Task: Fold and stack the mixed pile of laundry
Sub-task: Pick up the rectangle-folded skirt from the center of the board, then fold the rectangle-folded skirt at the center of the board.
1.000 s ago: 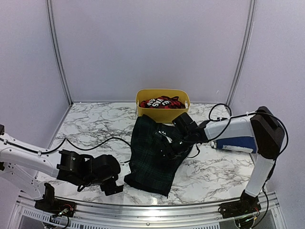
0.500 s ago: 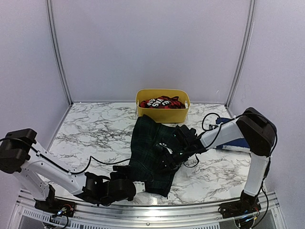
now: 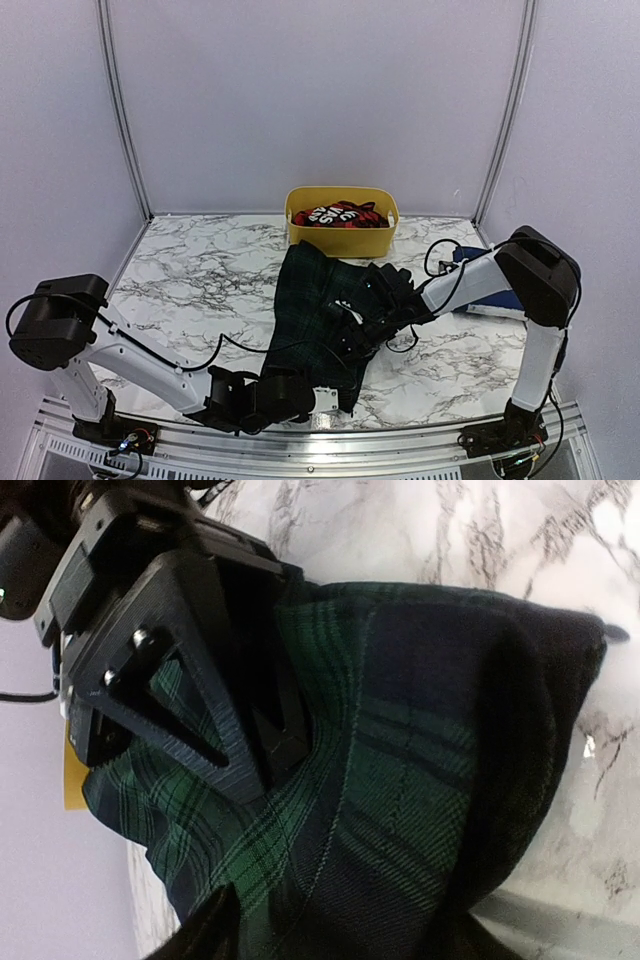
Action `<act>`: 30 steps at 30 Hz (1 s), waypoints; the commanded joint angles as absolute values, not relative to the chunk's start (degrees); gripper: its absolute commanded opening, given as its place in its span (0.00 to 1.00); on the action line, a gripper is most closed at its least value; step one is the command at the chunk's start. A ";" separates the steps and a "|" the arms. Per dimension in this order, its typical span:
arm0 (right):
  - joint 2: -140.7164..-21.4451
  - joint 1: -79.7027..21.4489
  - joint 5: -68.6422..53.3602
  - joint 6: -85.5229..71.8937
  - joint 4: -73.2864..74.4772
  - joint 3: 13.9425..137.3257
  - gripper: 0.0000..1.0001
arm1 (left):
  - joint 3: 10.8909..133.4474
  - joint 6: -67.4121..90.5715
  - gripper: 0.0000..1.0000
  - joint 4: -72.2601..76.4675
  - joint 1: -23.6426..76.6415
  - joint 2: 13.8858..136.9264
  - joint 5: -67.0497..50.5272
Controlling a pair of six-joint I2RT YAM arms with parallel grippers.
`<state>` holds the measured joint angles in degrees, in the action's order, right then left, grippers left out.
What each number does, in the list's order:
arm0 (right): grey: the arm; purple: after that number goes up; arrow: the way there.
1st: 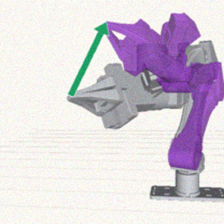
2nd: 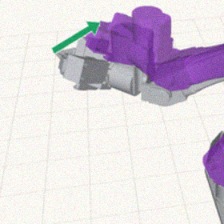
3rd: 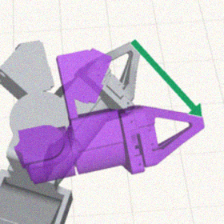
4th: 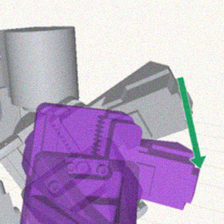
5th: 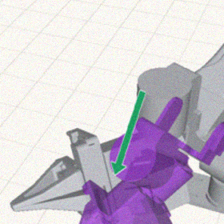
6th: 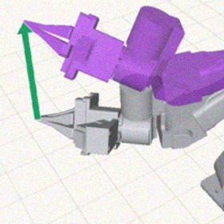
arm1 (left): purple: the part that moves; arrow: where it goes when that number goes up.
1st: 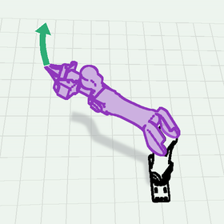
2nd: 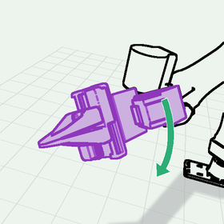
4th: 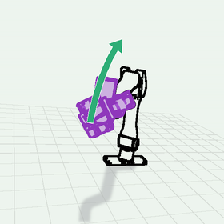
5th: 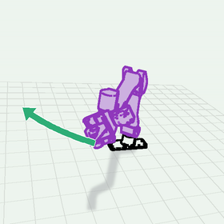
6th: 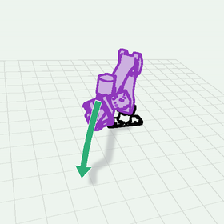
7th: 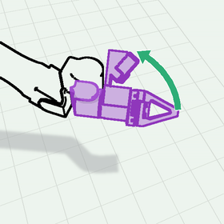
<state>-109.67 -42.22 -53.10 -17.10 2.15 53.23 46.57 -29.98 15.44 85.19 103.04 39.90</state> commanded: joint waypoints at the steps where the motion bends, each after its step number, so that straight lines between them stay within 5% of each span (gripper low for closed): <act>1: -110.95 -42.72 -50.76 -14.89 8.92 52.01 0.44 | 49.01 -29.86 0.38 15.64 85.47 102.40 38.61; 5: -107.39 -42.57 -50.66 -13.86 12.19 54.01 0.46 | 54.53 -26.83 0.01 4.37 85.35 102.99 37.34; 17: -107.88 -34.64 -48.59 -11.45 20.35 69.72 0.51 | 69.42 -16.46 0.00 -26.32 85.44 97.49 24.11; 30: -111.89 -49.23 -51.23 -15.96 7.25 57.94 0.47 | 85.55 -15.03 0.00 -40.48 79.86 94.40 18.05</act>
<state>-114.32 -44.01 -49.95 -13.69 11.51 64.23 80.86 -15.53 -35.35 82.78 97.65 21.06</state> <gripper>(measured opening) 0.476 0.020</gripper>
